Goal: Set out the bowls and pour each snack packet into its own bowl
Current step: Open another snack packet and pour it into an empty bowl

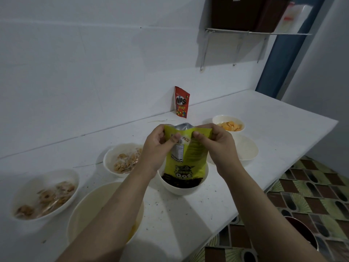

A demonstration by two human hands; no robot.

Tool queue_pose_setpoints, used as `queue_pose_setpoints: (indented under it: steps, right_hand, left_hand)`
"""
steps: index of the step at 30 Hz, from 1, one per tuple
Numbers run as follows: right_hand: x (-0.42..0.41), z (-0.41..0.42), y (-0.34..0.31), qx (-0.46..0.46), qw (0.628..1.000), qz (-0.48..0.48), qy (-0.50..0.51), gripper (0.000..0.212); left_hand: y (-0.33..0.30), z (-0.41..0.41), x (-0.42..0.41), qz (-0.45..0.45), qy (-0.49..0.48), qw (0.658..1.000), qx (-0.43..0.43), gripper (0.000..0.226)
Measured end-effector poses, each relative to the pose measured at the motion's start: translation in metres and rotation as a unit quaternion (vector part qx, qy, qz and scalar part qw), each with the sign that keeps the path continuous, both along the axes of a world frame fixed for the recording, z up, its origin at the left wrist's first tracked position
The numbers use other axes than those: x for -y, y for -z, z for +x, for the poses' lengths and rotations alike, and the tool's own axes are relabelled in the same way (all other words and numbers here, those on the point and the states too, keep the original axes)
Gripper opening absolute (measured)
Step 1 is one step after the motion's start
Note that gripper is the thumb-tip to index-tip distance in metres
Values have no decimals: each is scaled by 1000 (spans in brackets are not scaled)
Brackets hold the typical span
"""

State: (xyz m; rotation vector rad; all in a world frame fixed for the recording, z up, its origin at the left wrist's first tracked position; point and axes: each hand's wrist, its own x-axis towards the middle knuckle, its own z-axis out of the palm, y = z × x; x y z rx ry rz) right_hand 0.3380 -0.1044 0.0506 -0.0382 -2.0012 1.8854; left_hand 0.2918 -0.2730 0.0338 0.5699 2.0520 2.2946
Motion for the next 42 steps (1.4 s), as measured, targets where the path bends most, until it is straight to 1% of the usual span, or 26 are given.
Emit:
queue_pose_setpoints:
  steps: [1, 3, 4, 5, 7, 10, 12, 14, 17, 19, 22, 24, 27, 31, 33, 35, 37, 39, 42]
  right_hand:
    - [-1, -1, 1, 1, 1000, -4, -5, 15]
    - [-2, -1, 3, 8, 999, -17, -34, 24]
    - [-2, -1, 4, 10, 999, -21, -47, 25]
    - [-2, -1, 5, 9, 998, -23, -53, 21]
    - [-5, -1, 8, 8, 998, -21, -50, 12]
    - [-8, -2, 15, 39, 996, 32, -71, 20]
    - [-10, -2, 22, 59, 994, 60, -67, 20]
    - [-10, -1, 29, 71, 994, 52, -60, 19]
    - [-10, 0, 36, 98, 991, 35, -85, 21]
    - [-11, -1, 38, 100, 991, 35, -84, 22]
    - [-12, -3, 39, 106, 990, 21, -92, 21]
    - [-13, -5, 40, 116, 988, 26, -98, 23]
    - [-12, -5, 43, 141, 980, 62, -122, 24]
    - [-11, -8, 42, 121, 987, 78, -76, 20]
    - [-12, -9, 41, 109, 990, 72, -59, 19]
    - [-14, -9, 38, 94, 994, 37, -50, 16]
    - [-17, -8, 34, 76, 996, 5, -48, 15]
    - [-18, -8, 32, 67, 997, 0, -47, 15]
    - [-15, -9, 34, 73, 997, 9, -37, 13]
  left_hand:
    - [0, 0, -1, 6, -8, 1000, 3, 24]
    - [1, -2, -1, 26, -38, 999, 10, 19]
    - [0, -4, -2, 31, -52, 998, 9, 19]
    - [0, -6, -2, 30, -60, 998, 7, 20]
    - [-2, -10, -1, 33, -61, 998, -1, 21]
    - [-4, -15, -1, 67, -57, 996, -3, 24]
    - [-7, -17, -2, 67, -53, 996, -9, 24]
    - [-10, -18, -4, 75, -50, 996, -9, 24]
    - [-15, -21, -4, 96, -51, 994, 0, 27]
    - [-17, -23, -3, 111, -48, 993, 1, 29]
    - [-16, -27, -4, 105, -56, 993, -1, 28]
    - [-17, -28, -6, 104, -65, 992, 2, 25]
    - [-24, -29, -5, 109, -70, 992, -1, 24]
    - [-27, -33, -3, 115, -61, 991, -9, 16]
    - [-22, -36, 0, 97, -29, 995, -1, 12]
    - [-10, -39, 2, 44, 0, 999, 8, 21]
    - [4, -39, 6, -15, 15, 1000, 10, 17]
    - [17, -39, 10, -66, 21, 998, 8, 14]
    - [25, -37, 13, -96, 0, 995, -9, 17]
